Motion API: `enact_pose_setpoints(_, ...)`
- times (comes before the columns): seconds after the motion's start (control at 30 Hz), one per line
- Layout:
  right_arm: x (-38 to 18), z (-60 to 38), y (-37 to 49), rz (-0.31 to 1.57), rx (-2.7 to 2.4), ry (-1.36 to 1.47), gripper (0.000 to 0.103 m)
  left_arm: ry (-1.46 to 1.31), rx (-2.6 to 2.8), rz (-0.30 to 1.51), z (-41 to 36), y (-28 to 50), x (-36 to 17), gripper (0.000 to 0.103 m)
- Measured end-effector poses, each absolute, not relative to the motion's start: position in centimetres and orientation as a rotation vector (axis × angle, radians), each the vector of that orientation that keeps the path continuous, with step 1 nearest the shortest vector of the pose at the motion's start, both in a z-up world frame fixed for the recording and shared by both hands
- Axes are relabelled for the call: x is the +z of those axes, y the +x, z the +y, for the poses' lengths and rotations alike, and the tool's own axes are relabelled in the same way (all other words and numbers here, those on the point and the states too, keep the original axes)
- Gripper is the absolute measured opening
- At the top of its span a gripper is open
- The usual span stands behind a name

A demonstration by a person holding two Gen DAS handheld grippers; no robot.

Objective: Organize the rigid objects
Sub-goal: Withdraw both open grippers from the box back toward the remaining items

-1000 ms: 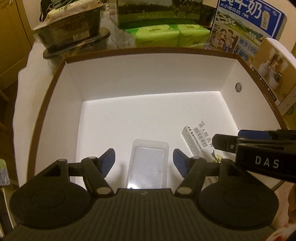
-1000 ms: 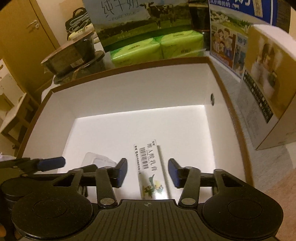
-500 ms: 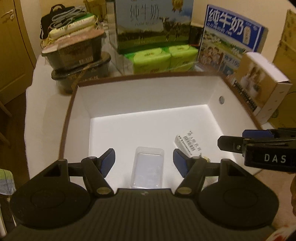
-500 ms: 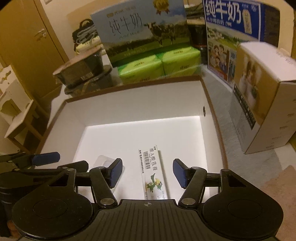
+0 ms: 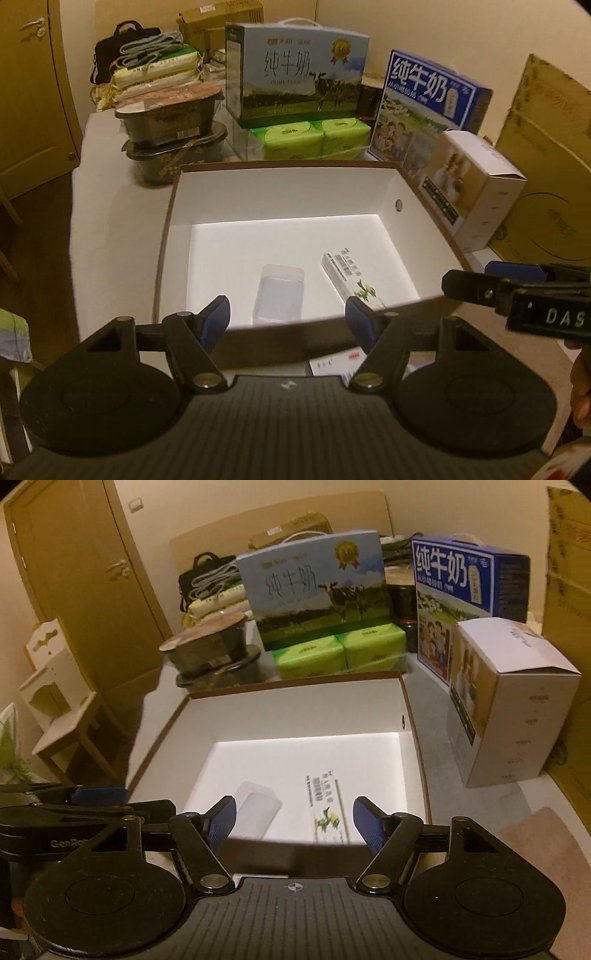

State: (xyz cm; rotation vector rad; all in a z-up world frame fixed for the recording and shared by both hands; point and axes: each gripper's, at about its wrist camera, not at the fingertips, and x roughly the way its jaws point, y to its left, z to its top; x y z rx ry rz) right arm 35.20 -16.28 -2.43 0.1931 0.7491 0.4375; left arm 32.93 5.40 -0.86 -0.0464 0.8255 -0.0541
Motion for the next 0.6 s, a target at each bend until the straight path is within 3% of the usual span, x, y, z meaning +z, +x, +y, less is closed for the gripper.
enact_pose_setpoints(0.6,-2.0,-19.6,24.0,0.732,0.422,0.315,0.070,-0.043,-0.027,0.794,4.5,21.0,0.1,0.067)
